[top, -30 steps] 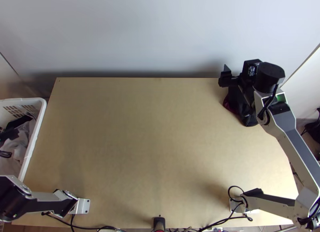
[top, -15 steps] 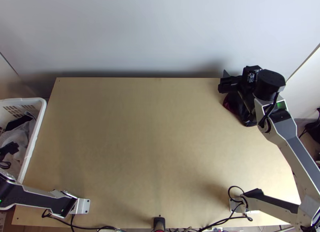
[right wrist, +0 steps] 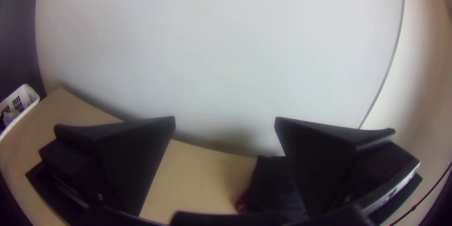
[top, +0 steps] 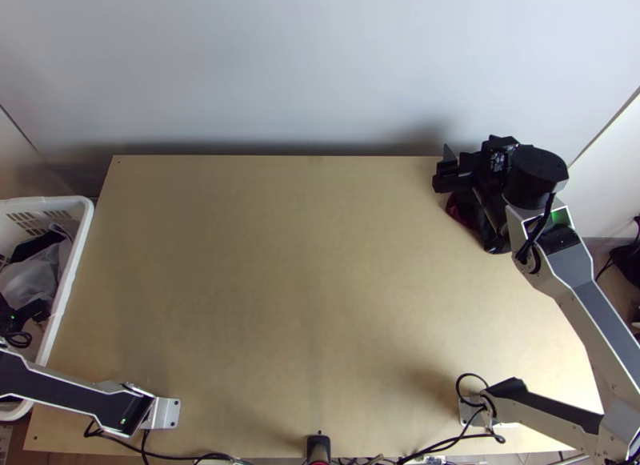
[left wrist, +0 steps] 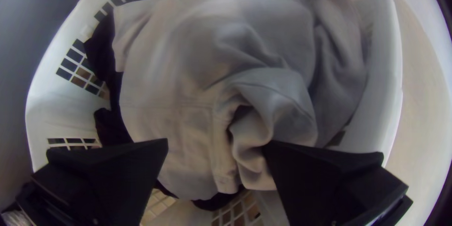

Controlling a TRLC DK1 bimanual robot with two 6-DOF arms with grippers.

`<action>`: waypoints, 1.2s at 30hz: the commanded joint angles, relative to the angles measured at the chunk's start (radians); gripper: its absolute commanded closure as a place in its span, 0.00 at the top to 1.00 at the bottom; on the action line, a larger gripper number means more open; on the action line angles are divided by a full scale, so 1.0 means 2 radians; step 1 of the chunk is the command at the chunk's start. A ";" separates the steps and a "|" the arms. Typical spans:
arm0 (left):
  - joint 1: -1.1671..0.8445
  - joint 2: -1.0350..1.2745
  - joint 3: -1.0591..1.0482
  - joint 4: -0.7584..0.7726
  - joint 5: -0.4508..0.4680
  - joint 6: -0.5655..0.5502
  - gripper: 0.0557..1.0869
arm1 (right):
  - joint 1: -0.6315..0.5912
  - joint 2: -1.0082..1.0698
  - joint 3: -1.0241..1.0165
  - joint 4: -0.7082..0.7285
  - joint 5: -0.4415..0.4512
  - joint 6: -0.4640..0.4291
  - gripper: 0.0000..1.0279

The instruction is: Fold the t-shirt

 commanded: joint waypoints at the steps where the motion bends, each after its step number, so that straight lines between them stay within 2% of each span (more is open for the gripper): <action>1: -0.002 0.051 0.002 0.010 -0.002 -0.001 0.95 | 0.003 -0.005 -0.001 0.000 0.004 -0.006 0.95; 10: -0.026 0.104 0.016 0.028 -0.002 -0.003 0.95 | 0.004 -0.014 -0.001 0.000 0.008 -0.017 0.95; 21: -0.036 0.124 0.066 0.001 -0.002 -0.042 0.94 | 0.007 -0.014 0.002 0.004 0.014 -0.020 0.95; 22: -0.035 0.122 0.066 0.001 0.002 -0.043 0.88 | 0.007 -0.013 0.002 0.005 0.015 -0.020 0.95; 24: -0.031 0.118 0.068 0.001 0.012 -0.051 0.67 | 0.007 -0.009 0.002 0.008 0.015 -0.020 0.95; 25: -0.028 0.114 0.068 0.001 0.026 -0.053 0.53 | 0.008 -0.008 0.002 0.009 0.015 -0.020 0.95; 26: -0.025 0.107 0.069 0.004 0.035 -0.061 0.32 | 0.008 -0.006 0.002 0.012 0.015 -0.020 0.95; 27: -0.024 0.104 0.075 0.003 0.041 -0.071 0.05 | 0.009 -0.006 0.002 0.013 0.015 -0.020 0.95; 31: -0.018 0.088 0.098 -0.028 0.072 -0.080 0.04 | 0.009 -0.002 0.003 0.018 0.015 -0.020 0.95; 36: -0.015 0.051 0.105 -0.032 0.077 -0.089 0.04 | 0.009 -0.001 0.003 0.020 0.015 -0.023 0.95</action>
